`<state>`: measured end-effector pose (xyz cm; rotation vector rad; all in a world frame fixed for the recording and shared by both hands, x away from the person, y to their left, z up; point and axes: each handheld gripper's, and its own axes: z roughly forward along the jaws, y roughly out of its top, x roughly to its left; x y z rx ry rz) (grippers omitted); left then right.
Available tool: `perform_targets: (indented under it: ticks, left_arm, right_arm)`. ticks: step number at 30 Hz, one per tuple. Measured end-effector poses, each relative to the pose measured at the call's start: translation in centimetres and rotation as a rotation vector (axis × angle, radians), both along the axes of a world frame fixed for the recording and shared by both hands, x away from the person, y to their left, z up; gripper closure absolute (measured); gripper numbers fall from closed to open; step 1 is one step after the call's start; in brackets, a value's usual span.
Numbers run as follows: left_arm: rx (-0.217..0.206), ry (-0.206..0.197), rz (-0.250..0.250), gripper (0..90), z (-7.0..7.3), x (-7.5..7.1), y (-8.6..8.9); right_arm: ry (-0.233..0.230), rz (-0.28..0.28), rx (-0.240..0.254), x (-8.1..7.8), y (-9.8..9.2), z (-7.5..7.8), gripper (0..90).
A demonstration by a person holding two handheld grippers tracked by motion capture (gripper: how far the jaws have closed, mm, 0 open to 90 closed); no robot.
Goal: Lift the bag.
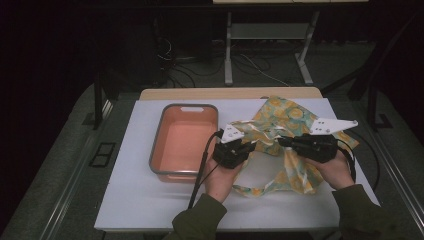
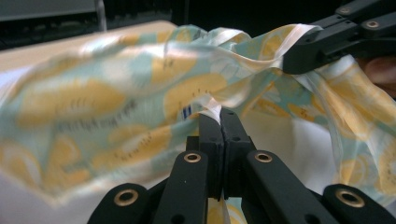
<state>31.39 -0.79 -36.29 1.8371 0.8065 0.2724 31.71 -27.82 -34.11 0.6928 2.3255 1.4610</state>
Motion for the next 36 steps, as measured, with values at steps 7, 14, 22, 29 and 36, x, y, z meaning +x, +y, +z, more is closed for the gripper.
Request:
perform_targets:
  ticks: [7, 14, 22, 29, 36]
  left_arm:
    - [-0.073, -0.084, 0.033, 88.8, 2.7, -0.3, 1.8]
    - [-0.108, -0.09, 0.09, 88.8, 3.4, 1.1, 3.3]
    - [-0.036, 0.014, 0.136, 88.6, 1.7, 3.8, 4.0]
    - [-0.003, 0.07, 0.165, 84.2, 1.1, 5.0, 3.9]
    - [0.003, 0.07, 0.119, 61.5, 1.4, 4.6, 4.6]
  right_arm:
    - [-0.067, 0.007, 0.023, 0.0, 1.1, 2.2, 89.9]
    - [-0.011, -0.056, -0.019, 2.0, 1.0, 0.4, 89.8]
    - [0.086, -0.106, -0.047, 4.5, 1.1, -2.7, 89.5]
    - [0.147, -0.126, -0.084, 6.2, 2.4, -4.7, 89.4]
    - [0.208, -0.128, -0.07, 6.8, 2.6, -6.0, 78.1]
